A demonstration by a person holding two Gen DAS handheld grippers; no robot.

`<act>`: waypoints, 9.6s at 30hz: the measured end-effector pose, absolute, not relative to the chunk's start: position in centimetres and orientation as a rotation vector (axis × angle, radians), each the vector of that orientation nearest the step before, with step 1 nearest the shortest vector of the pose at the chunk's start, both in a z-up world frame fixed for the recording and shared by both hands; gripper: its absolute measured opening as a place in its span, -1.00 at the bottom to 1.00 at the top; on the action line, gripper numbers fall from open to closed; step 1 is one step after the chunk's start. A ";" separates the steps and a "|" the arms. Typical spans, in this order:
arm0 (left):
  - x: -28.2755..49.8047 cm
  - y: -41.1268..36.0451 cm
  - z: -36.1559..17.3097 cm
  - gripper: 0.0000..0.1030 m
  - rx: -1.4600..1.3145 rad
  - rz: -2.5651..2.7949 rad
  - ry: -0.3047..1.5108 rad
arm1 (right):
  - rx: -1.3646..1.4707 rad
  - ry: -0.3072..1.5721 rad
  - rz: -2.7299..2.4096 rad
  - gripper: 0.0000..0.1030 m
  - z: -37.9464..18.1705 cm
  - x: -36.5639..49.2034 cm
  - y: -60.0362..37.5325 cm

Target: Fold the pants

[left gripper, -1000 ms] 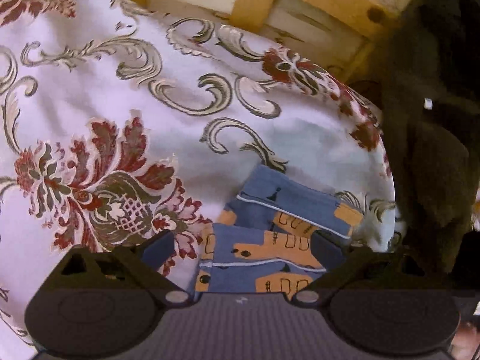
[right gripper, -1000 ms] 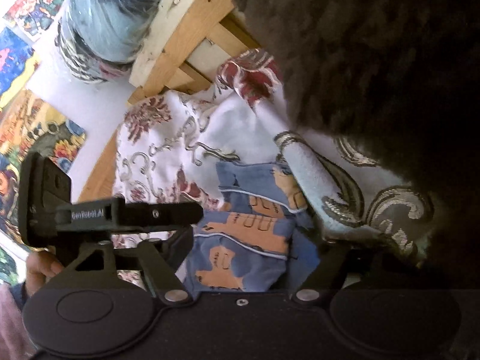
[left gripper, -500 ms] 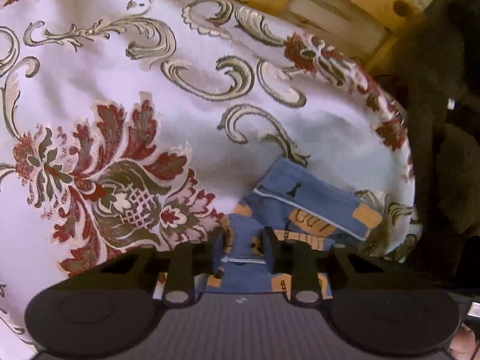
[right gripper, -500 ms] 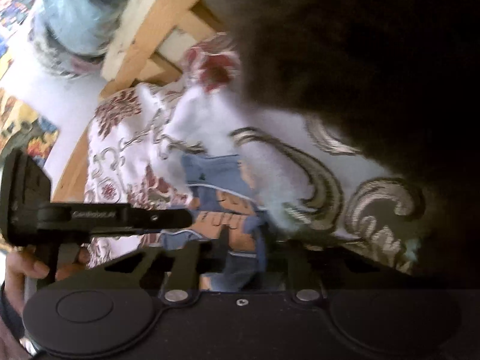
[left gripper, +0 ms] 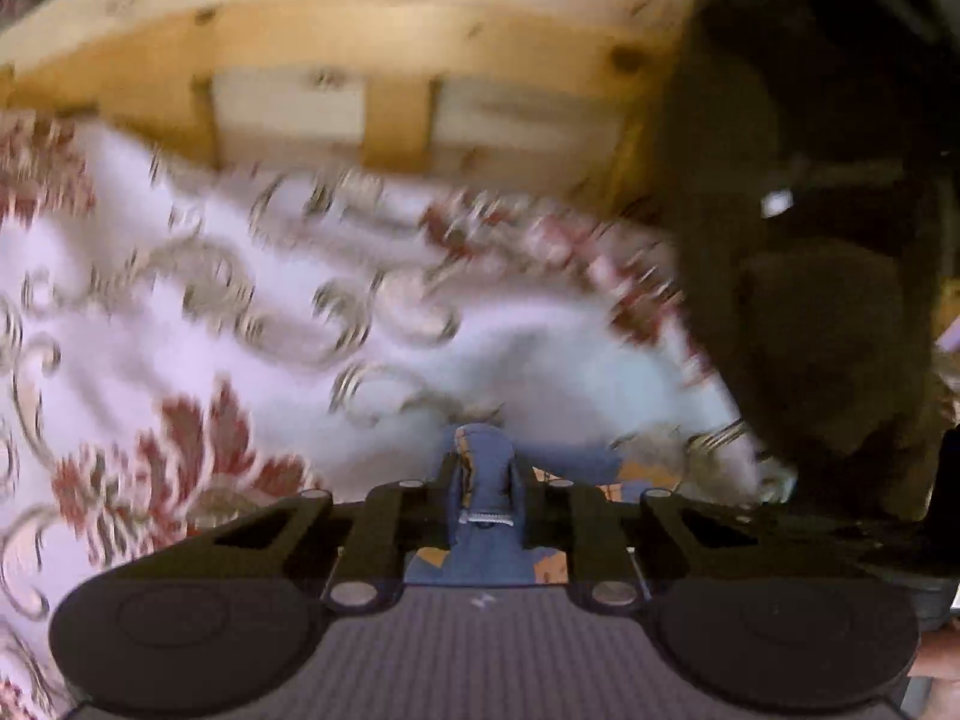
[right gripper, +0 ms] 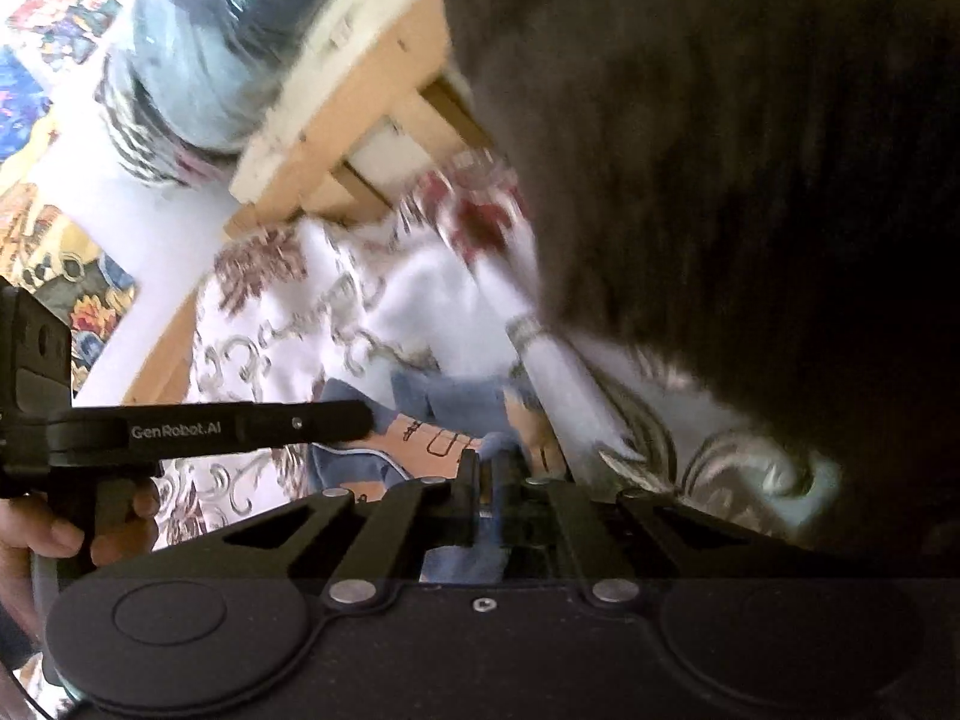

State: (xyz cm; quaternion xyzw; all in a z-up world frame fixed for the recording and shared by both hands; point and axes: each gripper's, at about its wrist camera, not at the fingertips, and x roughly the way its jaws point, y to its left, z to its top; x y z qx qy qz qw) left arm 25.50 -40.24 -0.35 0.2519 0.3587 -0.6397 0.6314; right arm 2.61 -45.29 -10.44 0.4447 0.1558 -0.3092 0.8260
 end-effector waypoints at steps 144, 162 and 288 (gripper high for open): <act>24.7 -39.9 -2.9 0.97 0.579 -1.350 0.857 | 0.629 0.554 -0.630 -0.06 -7.8 3.7 -46.3; 25.8 -43.1 -6.8 0.99 0.628 -1.362 0.937 | 0.683 0.564 -0.628 -0.19 -8.6 3.9 -46.9; 23.9 -16.8 -10.9 -0.79 -0.560 -0.843 1.251 | -0.239 0.844 0.061 -0.79 -8.7 6.6 -27.2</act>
